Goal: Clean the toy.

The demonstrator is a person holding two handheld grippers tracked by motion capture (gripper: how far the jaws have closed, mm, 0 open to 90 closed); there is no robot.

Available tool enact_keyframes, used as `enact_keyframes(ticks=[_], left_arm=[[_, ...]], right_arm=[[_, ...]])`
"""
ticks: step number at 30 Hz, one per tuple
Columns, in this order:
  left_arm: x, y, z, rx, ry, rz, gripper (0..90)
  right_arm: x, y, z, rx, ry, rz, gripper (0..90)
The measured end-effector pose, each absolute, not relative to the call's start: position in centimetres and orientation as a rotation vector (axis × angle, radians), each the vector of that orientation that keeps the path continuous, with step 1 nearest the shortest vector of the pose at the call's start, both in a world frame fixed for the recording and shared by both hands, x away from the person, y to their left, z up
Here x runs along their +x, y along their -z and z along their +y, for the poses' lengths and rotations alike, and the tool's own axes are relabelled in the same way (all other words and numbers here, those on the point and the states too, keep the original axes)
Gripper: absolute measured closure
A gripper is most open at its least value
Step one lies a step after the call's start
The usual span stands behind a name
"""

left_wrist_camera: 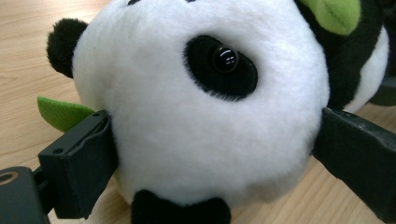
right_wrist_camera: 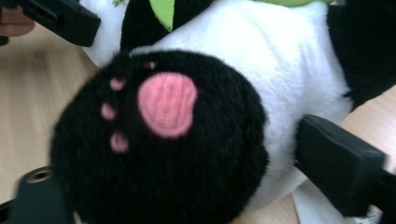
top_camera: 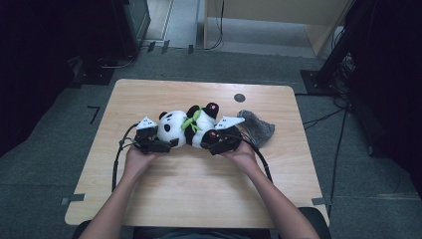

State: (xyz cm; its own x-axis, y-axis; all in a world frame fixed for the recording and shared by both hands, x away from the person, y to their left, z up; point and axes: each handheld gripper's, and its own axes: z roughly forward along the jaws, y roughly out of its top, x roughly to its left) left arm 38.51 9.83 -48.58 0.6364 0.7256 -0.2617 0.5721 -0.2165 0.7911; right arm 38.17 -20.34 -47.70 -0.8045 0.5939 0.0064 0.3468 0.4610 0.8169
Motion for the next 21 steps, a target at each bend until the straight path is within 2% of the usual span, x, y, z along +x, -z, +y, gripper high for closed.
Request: enact_keyframes(ticks=[1,4,5,6,11,21], left_arm=[[38.5,48.6,9.7,1.905,-0.205,1.028,1.0],[38.4,48.6,9.5,1.929,-0.251,1.009,1.0],[38.4,48.5,9.5,1.934,-0.265,1.006,1.0],[38.3,48.5,9.5,1.933,-0.265,1.003,1.0],[38.0,47.9,10.1,1.910,-0.242,0.949,0.0],[36.5,48.2,10.8,1.929,-0.270,0.858,0.0]], right_arm=[[38.2,47.7,-20.4,0.812,-1.267,2.429,20.4],[38.1,47.4,-20.7,0.830,-1.284,2.412,44.0],[38.1,47.2,-20.8,0.851,-1.290,2.410,50.6],[38.0,46.9,-20.8,0.872,-1.291,2.403,53.5],[38.1,45.2,-21.7,0.990,-1.346,2.402,58.9],[37.3,42.3,-24.7,1.086,-1.417,2.368,59.4]])
